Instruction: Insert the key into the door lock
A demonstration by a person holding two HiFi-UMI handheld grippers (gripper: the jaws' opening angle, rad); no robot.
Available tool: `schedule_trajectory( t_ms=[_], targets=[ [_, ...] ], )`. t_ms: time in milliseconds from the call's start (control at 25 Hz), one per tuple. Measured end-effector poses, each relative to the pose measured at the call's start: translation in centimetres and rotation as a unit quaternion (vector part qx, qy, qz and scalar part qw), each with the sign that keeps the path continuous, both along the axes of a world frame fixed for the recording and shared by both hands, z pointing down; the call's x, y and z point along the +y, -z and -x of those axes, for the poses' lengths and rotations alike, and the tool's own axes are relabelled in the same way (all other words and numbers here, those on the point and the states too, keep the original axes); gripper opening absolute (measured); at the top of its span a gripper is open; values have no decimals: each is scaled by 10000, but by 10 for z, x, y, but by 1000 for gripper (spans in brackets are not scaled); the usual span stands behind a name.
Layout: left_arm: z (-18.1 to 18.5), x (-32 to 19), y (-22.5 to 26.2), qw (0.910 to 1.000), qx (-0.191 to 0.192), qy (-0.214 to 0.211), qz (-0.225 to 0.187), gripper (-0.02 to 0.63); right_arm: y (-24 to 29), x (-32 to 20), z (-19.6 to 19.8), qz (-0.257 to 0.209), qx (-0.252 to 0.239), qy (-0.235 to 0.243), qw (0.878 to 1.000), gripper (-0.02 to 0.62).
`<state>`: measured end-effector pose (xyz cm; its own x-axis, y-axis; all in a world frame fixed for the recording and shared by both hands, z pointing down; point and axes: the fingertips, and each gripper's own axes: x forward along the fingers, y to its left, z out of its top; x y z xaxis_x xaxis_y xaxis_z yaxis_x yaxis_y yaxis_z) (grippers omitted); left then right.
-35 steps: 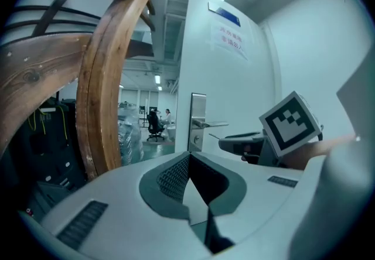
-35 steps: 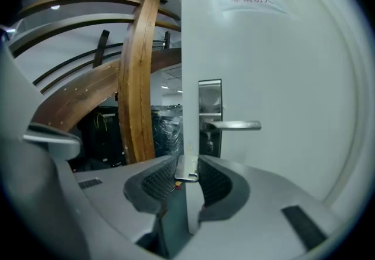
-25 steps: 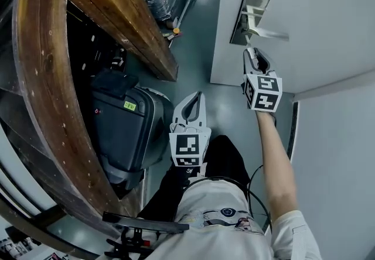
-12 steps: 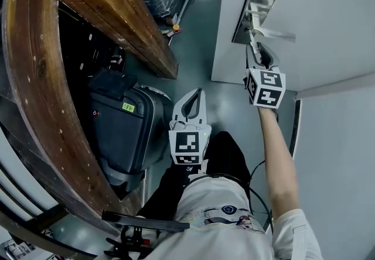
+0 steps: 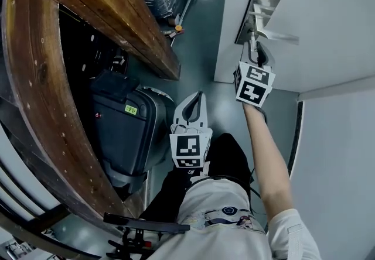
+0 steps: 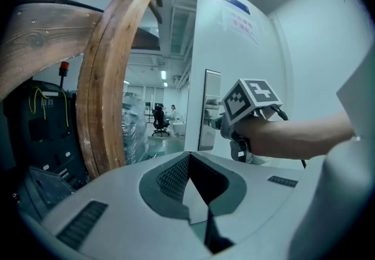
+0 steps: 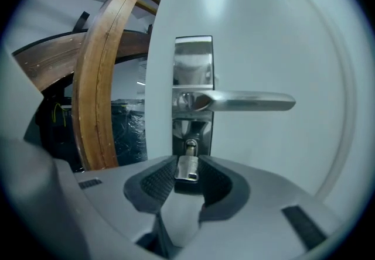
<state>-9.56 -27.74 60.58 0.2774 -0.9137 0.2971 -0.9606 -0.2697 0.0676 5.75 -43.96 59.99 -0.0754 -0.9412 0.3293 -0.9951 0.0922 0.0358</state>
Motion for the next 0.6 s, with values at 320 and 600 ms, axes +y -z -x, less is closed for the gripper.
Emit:
schedule_trajectory(
  t_ms=[320,600],
  targets=[
    [19,0,3,9996,-46,263,35,5,5,-20,1,-267,18,110,9996,120],
    [10,-2,81,9999,101,43,34,5,77,109,4,-449,-653,1064,9912,120]
  ],
)
